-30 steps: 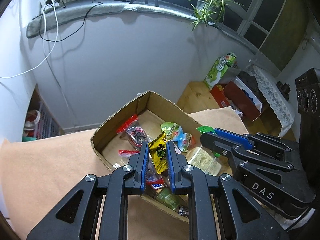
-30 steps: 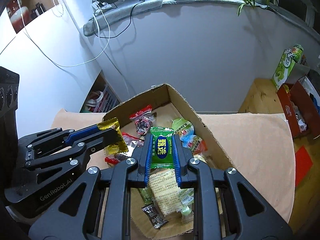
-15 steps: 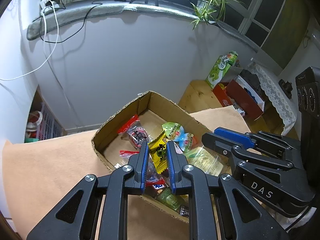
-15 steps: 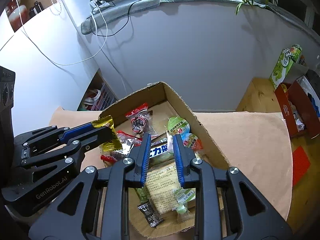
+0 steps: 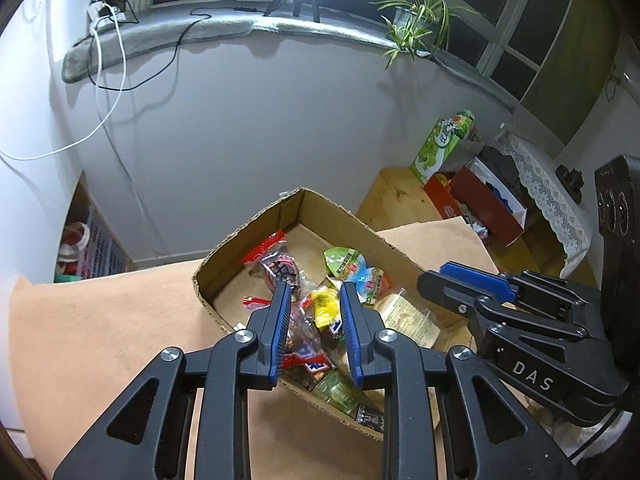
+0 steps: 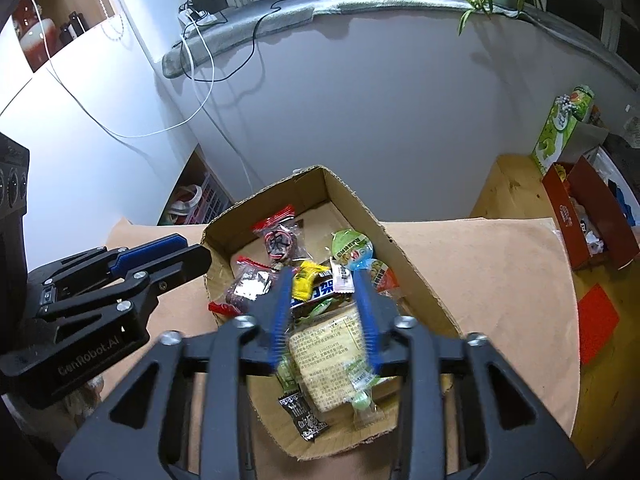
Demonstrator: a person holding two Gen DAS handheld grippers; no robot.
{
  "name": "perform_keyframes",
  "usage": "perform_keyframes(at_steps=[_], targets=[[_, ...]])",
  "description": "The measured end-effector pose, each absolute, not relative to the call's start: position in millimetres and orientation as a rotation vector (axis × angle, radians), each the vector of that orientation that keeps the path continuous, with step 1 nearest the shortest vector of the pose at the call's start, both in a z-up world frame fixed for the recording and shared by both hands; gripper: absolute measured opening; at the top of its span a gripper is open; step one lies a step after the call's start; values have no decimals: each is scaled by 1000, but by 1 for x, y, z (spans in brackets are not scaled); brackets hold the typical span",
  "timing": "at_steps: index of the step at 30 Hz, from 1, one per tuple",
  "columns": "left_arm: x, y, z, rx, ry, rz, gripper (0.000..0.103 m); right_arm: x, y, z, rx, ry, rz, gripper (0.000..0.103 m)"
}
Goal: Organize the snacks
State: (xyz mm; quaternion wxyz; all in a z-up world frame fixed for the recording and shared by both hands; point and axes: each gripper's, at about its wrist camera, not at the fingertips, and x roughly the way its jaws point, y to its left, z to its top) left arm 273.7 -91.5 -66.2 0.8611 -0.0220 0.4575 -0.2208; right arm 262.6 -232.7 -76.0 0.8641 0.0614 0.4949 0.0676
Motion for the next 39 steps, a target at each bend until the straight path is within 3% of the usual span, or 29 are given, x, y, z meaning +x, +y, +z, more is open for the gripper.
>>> perform_keyframes(at_steps=[6, 8, 11, 17, 27, 39], targets=[[265, -88, -60, -45, 947, -462, 27, 250, -237, -65, 140, 1017, 132, 44], [260, -86, -57, -47, 943, -461, 27, 244, -237, -60, 134, 1010, 129, 49], [251, -82, -53, -48, 931, -458, 41, 234, -237, -52, 124, 994, 125, 57], [234, -75, -42, -56, 911, -443, 44, 218, -234, -39, 90, 968, 114, 65], [207, -67, -18, -62, 853, -389, 68, 196, -235, -27, 77, 944, 86, 77], [195, -67, -8, -48, 837, -374, 68, 188, -238, -22, 75, 937, 68, 78]])
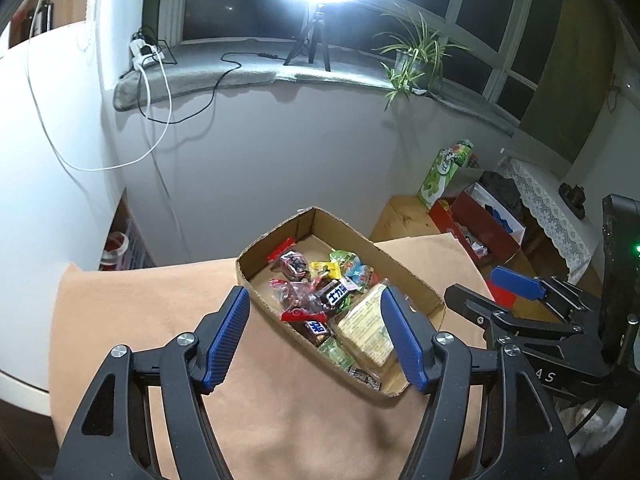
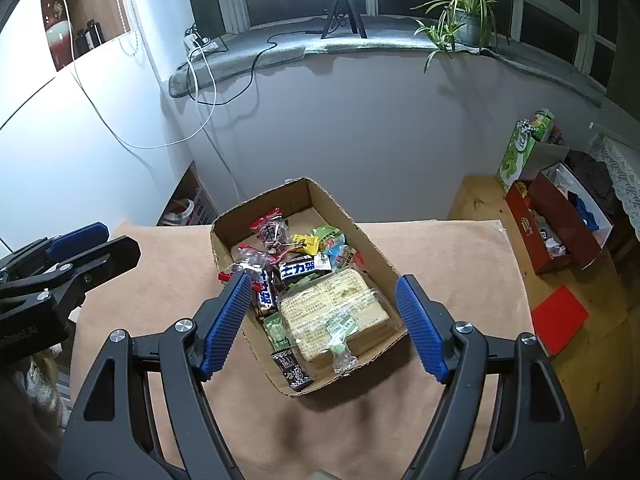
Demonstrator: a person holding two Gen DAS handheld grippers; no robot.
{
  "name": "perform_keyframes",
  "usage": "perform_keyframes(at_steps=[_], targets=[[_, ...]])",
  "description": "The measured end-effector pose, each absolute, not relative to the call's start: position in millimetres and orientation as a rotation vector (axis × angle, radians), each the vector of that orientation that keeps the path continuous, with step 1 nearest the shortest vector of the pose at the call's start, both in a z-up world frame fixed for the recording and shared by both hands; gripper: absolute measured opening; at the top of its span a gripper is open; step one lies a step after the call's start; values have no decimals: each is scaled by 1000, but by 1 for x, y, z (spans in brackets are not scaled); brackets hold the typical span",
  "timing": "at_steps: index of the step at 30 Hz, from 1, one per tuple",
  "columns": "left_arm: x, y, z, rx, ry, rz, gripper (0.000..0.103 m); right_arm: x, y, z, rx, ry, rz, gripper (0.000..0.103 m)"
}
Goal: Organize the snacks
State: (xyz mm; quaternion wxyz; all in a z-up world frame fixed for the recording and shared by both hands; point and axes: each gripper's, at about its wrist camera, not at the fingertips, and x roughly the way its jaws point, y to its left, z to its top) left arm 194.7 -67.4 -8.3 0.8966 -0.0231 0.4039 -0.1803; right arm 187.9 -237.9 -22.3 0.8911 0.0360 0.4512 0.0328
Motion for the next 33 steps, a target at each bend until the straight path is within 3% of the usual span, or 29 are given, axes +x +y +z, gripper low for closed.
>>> perform_keyframes(at_steps=[33], targets=[[182, -70, 0, -35, 828, -355, 68, 168, -242, -20, 74, 937, 49, 78]])
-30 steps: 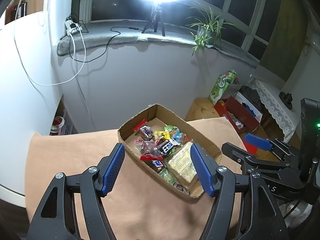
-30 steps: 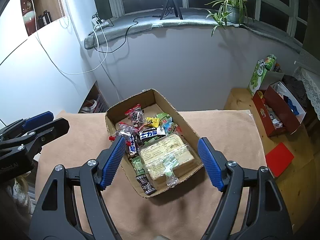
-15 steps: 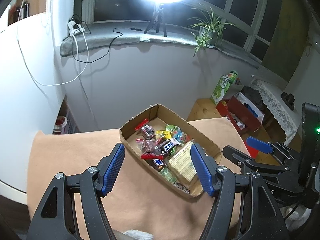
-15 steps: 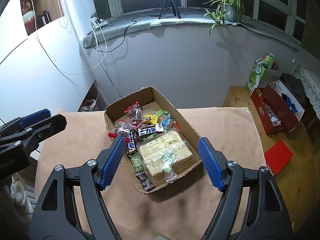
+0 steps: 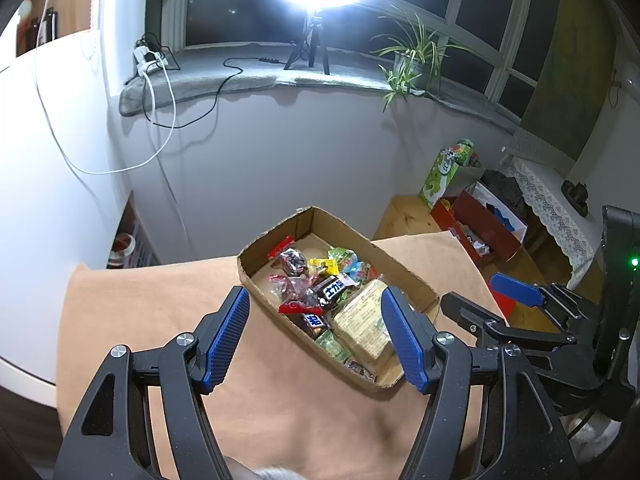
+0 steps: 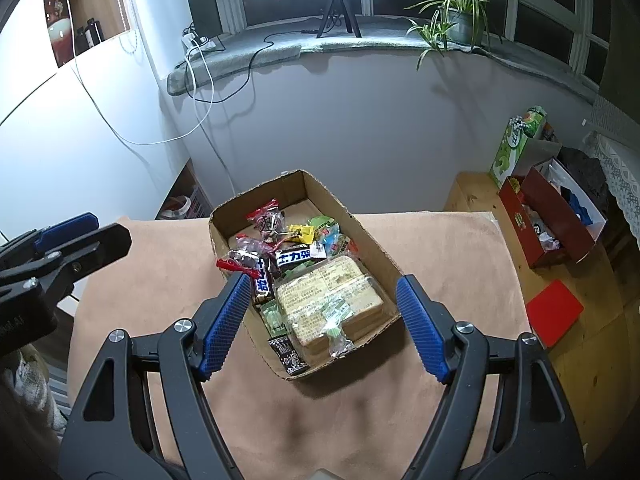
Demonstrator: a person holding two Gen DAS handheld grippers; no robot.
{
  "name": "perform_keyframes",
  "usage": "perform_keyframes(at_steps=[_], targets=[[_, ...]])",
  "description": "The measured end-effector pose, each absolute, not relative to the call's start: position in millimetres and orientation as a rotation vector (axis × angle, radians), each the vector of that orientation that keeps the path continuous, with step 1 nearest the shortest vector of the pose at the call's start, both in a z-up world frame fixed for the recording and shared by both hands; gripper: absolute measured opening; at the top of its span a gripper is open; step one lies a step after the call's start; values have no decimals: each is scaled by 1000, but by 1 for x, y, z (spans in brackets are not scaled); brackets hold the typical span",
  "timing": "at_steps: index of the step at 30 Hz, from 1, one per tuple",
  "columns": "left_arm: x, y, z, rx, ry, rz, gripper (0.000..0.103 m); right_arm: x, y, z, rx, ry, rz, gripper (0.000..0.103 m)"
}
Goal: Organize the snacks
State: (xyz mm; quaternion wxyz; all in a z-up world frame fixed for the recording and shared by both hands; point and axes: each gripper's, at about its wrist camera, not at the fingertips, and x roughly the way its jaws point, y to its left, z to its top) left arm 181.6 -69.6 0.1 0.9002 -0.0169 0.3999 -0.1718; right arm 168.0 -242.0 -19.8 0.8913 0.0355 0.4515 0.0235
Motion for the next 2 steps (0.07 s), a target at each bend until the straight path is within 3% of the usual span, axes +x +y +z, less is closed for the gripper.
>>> perform_keyframes(at_steps=[2], targets=[[181, -68, 1, -39, 825, -352, 68, 166, -243, -20, 76, 941, 46, 78]])
